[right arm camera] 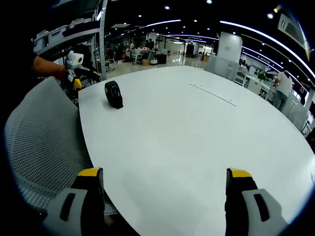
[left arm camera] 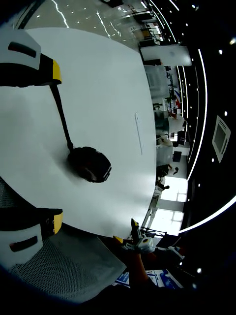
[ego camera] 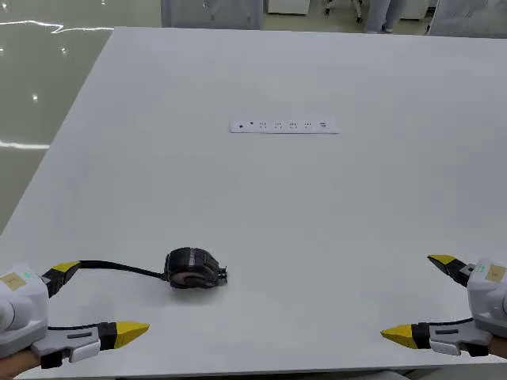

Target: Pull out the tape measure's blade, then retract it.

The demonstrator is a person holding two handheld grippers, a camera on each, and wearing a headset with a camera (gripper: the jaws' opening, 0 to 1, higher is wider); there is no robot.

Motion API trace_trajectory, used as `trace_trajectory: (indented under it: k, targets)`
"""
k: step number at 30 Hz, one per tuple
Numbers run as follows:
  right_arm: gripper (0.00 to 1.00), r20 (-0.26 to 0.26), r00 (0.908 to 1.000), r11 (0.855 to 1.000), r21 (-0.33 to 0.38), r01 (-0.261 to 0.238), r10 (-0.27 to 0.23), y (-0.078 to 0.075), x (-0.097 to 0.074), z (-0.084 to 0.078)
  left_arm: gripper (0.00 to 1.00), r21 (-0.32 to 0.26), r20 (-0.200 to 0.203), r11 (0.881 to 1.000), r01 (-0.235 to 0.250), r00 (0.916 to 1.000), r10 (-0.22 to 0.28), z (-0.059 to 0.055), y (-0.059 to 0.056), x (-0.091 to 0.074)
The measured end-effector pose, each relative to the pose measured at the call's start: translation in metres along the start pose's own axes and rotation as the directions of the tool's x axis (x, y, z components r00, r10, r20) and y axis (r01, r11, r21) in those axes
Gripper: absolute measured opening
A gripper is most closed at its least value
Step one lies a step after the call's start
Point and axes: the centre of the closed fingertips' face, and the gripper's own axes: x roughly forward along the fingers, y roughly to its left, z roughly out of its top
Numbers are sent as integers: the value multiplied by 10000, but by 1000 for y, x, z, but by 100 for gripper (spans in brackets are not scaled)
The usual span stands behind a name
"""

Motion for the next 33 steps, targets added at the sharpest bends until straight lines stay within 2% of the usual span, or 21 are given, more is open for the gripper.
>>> trace_trajectory:
  k: [2,5,8,10,12,14,15,18,23,27,30,31,32,33]
  targets:
    - [100,105,9999,9999,34,-113,113,1,1,3,100,-155,4,9999,34,10000,-33,3,1,1]
    - [100,-6,9999,9999,-37,-150,150,1,4,5,100,-99,-69,9997,203,9998,-204,5,-2,2]
    - [100,8,9997,9994,-240,-236,236,3,6,12,96,509,-393,9982,317,9988,-297,6,-2,5]
    - [100,-79,9997,9991,-351,-225,222,3,9,17,93,674,-314,9957,631,9976,-611,11,-4,8]
    - [100,151,9992,9984,-437,-351,358,6,12,29,93,941,-407,9930,711,9969,-676,16,-4,11]
    - [100,279,9987,9971,-637,-409,428,7,15,38,94,1210,-400,9882,937,9952,-894,22,-6,15]
    - [100,277,9985,9965,-703,-452,473,8,18,42,94,1514,-521,9823,1099,9933,-1030,23,-6,17]
    - [100,315,9977,9945,-877,-569,599,10,24,50,94,1938,-801,9724,1297,9900,-1161,26,-6,21]
    - [100,403,9953,9896,-1169,-833,886,17,32,66,92,2672,-1255,9454,1867,9794,-1580,38,-10,28]
    - [100,406,9950,9892,-1186,-860,914,18,33,66,92,2721,-1289,9429,1920,9783,-1620,39,-10,28]
    - [100,413,9942,9875,-1268,-935,994,20,34,69,91,2894,-1387,9350,2050,9755,-1710,42,-13,30]
    - [100,457,9898,9792,-1590,-1262,1350,29,42,79,91,3892,-2718,8685,3068,9392,-2099,34,-21,41]
    - [100,426,9889,9766,-1685,-1335,1425,31,44,80,88,4076,-3084,8497,3345,9263,-2166,32,-23,43]
    - [100,375,9884,9739,-1799,-1383,1473,32,46,81,85,4190,-3296,8378,3501,9184,-2189,30,-24,44]
